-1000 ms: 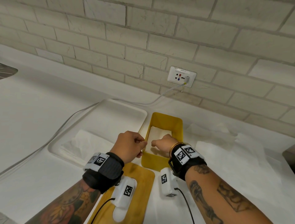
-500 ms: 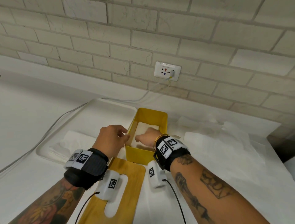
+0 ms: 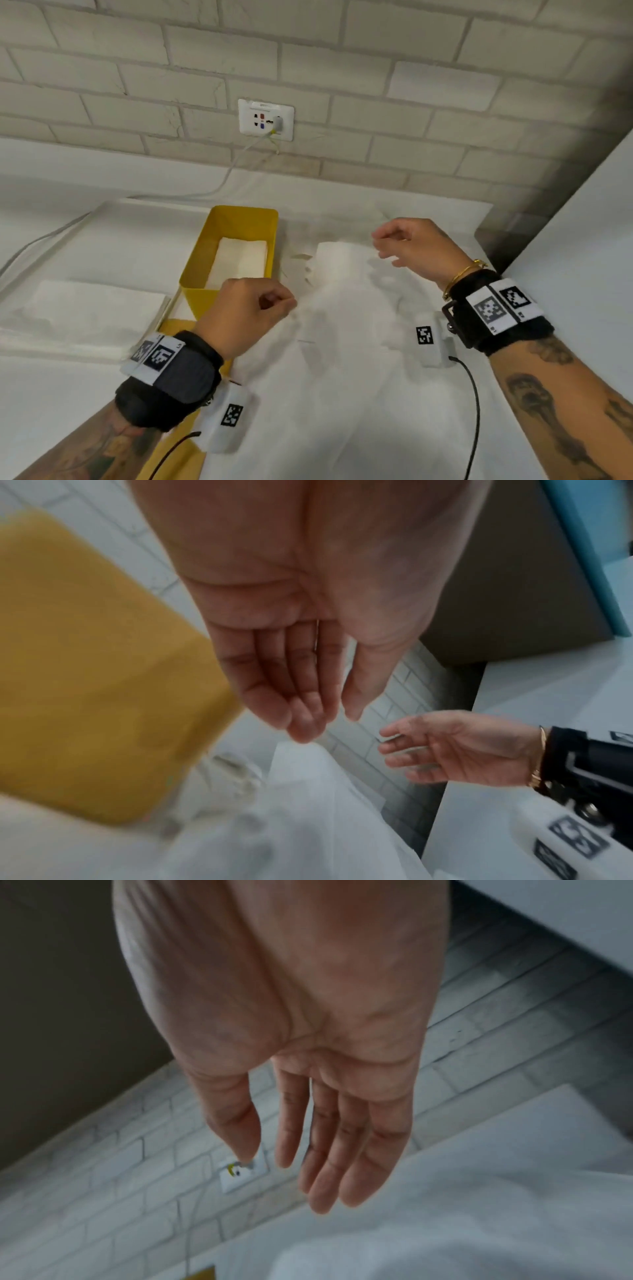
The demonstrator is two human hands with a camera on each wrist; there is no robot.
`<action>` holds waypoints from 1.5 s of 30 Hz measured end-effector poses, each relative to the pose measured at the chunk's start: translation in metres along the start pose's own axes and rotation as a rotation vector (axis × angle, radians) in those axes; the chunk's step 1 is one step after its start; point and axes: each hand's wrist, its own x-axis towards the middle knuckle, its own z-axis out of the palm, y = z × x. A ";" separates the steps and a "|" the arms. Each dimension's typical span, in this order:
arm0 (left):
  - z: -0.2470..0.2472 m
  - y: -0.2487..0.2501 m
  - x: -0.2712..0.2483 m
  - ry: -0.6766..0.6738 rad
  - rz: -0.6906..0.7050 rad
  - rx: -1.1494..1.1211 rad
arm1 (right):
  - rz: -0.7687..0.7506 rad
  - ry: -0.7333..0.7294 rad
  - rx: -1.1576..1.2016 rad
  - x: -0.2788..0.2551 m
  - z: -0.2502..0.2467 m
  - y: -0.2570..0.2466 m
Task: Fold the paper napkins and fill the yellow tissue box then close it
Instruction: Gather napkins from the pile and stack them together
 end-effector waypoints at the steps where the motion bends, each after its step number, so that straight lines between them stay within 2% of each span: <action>1: 0.008 -0.001 0.001 -0.026 -0.029 0.010 | 0.029 0.002 -0.025 -0.003 -0.004 0.017; 3: 0.023 -0.003 0.002 -0.054 -0.083 0.047 | 0.060 -0.008 -0.080 -0.010 -0.007 0.045; 7: 0.046 -0.004 0.010 -0.080 -0.104 0.176 | 0.111 -0.079 -0.165 -0.026 0.002 0.077; 12: 0.062 0.004 0.027 -0.090 -0.157 0.212 | 0.065 -0.101 -0.154 -0.021 0.020 0.081; 15: 0.068 0.009 0.028 -0.079 -0.162 0.215 | 0.056 -0.172 -0.294 -0.013 0.032 0.075; 18: 0.065 0.019 0.026 -0.029 -0.081 0.254 | -0.042 -0.141 -0.360 -0.014 0.031 0.061; 20: 0.060 0.032 0.028 0.012 0.039 0.275 | -0.159 -0.141 -0.284 -0.017 0.022 0.048; 23: 0.052 0.059 0.037 0.003 0.191 0.243 | -0.314 -0.191 -0.221 -0.024 -0.002 0.023; 25: 0.048 0.073 0.044 0.006 0.200 0.145 | -0.378 -0.212 -0.172 -0.025 -0.018 0.010; 27: 0.046 0.085 0.048 0.003 0.112 -0.081 | -0.376 -0.173 0.038 -0.024 -0.030 0.006; 30: 0.048 0.093 0.048 0.088 -0.010 -0.456 | -0.264 -0.054 0.466 -0.025 -0.040 0.016; 32: 0.051 0.093 0.045 0.151 -0.098 -0.639 | -0.177 -0.016 0.617 -0.030 -0.037 0.028; 35: 0.061 0.089 0.040 0.187 -0.215 -0.781 | -0.108 0.106 0.699 -0.041 -0.019 0.043; 39: 0.074 0.087 0.034 0.160 -0.295 -0.888 | -0.092 0.284 0.729 -0.051 0.002 0.055; 45: 0.083 0.090 0.032 0.142 -0.367 -1.050 | -0.101 0.292 0.777 -0.054 0.009 0.058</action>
